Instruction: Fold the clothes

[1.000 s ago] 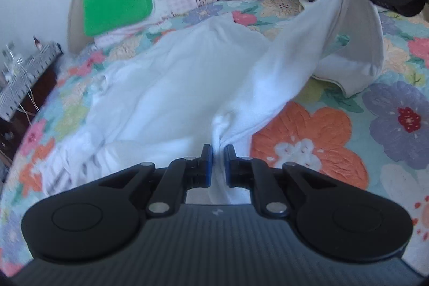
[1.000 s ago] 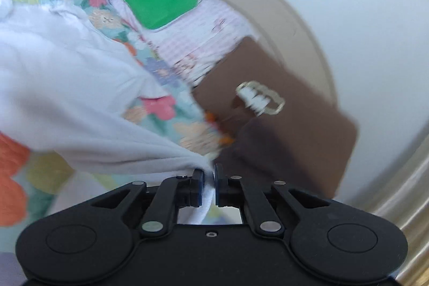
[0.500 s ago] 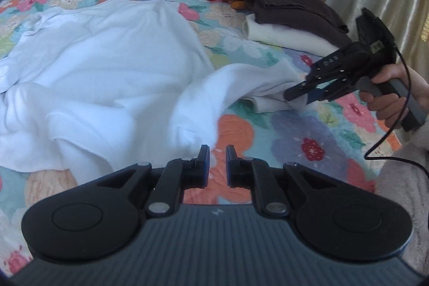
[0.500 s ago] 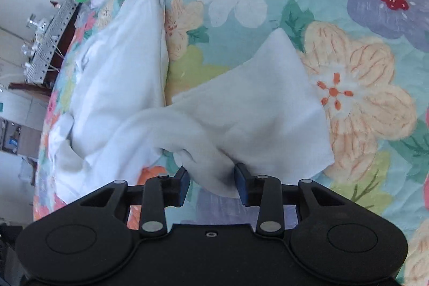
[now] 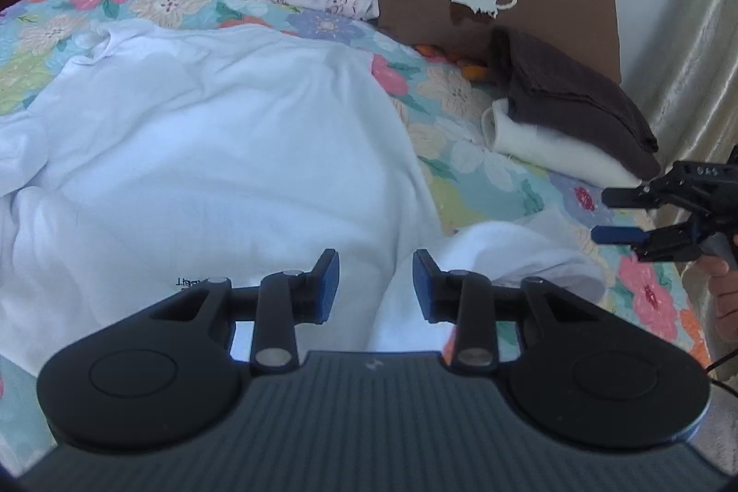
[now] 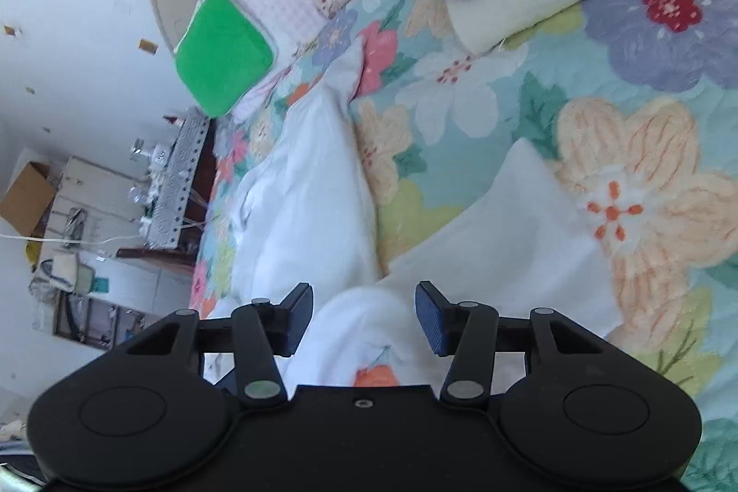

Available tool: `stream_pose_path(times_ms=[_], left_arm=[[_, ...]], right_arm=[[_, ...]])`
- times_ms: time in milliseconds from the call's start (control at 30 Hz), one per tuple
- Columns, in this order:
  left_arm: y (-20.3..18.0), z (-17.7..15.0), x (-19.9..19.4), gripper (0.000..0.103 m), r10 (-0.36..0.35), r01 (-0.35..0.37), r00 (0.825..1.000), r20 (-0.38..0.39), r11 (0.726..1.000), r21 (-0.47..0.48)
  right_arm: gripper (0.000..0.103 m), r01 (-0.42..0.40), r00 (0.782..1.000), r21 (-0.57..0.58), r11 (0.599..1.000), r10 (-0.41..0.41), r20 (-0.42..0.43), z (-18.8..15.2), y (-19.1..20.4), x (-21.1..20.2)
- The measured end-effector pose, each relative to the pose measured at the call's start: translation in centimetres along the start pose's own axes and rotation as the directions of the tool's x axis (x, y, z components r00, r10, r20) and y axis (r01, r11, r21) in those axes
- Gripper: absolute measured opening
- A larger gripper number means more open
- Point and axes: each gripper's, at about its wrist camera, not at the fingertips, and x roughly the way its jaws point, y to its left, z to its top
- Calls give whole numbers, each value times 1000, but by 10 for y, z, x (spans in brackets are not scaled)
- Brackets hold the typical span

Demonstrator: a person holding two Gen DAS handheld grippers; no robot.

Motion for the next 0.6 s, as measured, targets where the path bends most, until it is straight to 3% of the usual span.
stream_pose_path(times_ms=[100, 200, 233, 267, 300, 467, 600], left_arm=[[3, -9, 22, 42, -65, 66, 996, -65, 998, 14], [3, -24, 33, 37, -172, 164, 974, -145, 984, -66], [-1, -31, 31, 32, -219, 209, 964, -151, 975, -79], [-5, -37, 28, 15, -246, 237, 956, -158, 969, -75], [-10, -42, 25, 8, -260, 254, 952, -161, 965, -59], [-51, -66, -2, 6, -233, 247, 967, -103, 957, 153], [-71, -80, -9, 6, -242, 267, 960, -140, 944, 195]], right_arm=[[56, 157, 987, -71, 985, -154, 37, 2, 4, 3], [58, 311, 950, -136, 941, -302, 84, 4, 8, 5], [58, 330, 944, -138, 934, -321, 83, 5, 8, 7], [58, 337, 941, -141, 931, -328, 80, 5, 7, 9], [58, 344, 939, -143, 928, -336, 76, 6, 6, 10], [58, 421, 907, -160, 893, -409, 103, 11, 5, 15], [58, 485, 873, -154, 861, -467, 137, 20, -2, 16]])
